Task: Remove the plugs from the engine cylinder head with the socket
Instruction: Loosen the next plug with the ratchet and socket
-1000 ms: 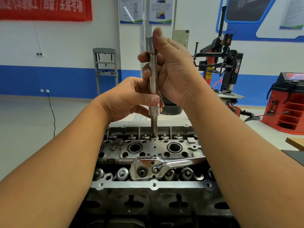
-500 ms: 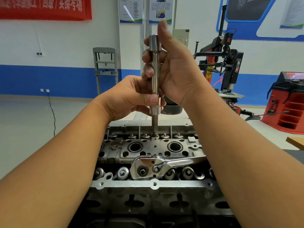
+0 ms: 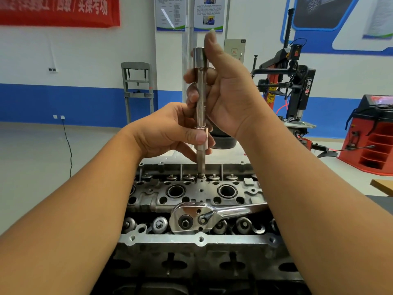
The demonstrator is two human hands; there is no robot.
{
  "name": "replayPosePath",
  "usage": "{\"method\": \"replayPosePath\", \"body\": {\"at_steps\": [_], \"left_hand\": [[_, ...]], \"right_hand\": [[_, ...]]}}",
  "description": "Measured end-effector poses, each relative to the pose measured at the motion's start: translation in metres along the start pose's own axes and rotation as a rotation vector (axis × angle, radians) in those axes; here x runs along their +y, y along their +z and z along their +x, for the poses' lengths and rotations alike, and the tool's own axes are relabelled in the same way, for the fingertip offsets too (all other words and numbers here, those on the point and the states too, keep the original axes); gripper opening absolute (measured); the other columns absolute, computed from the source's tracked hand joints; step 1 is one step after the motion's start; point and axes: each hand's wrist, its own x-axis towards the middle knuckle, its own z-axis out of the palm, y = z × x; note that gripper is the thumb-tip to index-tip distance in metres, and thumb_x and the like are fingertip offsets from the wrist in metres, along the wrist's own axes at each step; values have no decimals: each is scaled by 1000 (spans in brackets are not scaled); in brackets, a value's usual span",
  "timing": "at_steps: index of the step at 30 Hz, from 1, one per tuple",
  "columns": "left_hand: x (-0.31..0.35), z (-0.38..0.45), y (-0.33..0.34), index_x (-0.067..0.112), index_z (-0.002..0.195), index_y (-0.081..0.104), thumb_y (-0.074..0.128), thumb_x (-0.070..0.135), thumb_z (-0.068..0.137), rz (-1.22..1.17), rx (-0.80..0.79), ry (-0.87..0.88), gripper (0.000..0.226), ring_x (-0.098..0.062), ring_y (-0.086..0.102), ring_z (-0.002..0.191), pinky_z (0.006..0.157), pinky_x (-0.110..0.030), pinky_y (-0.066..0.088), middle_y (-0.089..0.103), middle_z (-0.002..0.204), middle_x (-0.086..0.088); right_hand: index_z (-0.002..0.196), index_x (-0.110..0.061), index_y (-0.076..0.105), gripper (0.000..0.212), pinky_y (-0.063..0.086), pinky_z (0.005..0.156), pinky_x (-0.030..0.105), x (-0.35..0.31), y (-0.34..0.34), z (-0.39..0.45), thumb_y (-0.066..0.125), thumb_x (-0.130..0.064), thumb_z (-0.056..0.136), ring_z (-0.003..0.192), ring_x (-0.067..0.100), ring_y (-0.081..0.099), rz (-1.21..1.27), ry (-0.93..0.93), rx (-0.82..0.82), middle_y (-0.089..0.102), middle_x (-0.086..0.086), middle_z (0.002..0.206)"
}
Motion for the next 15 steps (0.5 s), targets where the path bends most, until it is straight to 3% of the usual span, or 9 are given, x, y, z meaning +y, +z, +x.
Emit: {"method": "replayPosePath", "body": {"at_steps": [4,6,9,11,15], "left_hand": [[-1,3,1,17,92,76,96,25,68,25,62,22,32,-33,77,89,70,-44,64,76,93,-15],[-1,0,0,11,106,74,85,28,85,-42,-7,-3,29,-40,75,99,79,-53,64,75,106,-21],[-2,-4,-2,4,121,69,83,35,86,-148,-96,-22,48,-46,70,110,90,-63,58,70,120,-27],[-2,-5,-2,7,115,74,86,37,82,-146,-113,-15,46,-44,71,110,91,-66,58,72,117,-24],[-1,-2,0,9,102,74,97,43,65,-55,-35,-24,55,-38,75,97,77,-53,64,75,100,-18]], "right_hand": [[93,-12,53,21,47,58,33,1,0,0,60,-28,104,51,21,51,7,-48,-9,66,9,74],[97,-8,56,24,46,58,33,1,1,0,55,-30,107,51,21,52,35,-28,-31,66,10,76],[105,-4,61,34,46,60,34,0,1,0,47,-34,110,54,21,55,80,13,-70,68,12,82],[107,-5,62,37,45,59,33,-1,2,0,45,-37,110,54,20,54,93,42,-75,67,11,81],[103,-11,50,26,44,56,29,0,3,-1,55,-37,105,50,19,51,78,38,-76,64,10,75]]}}
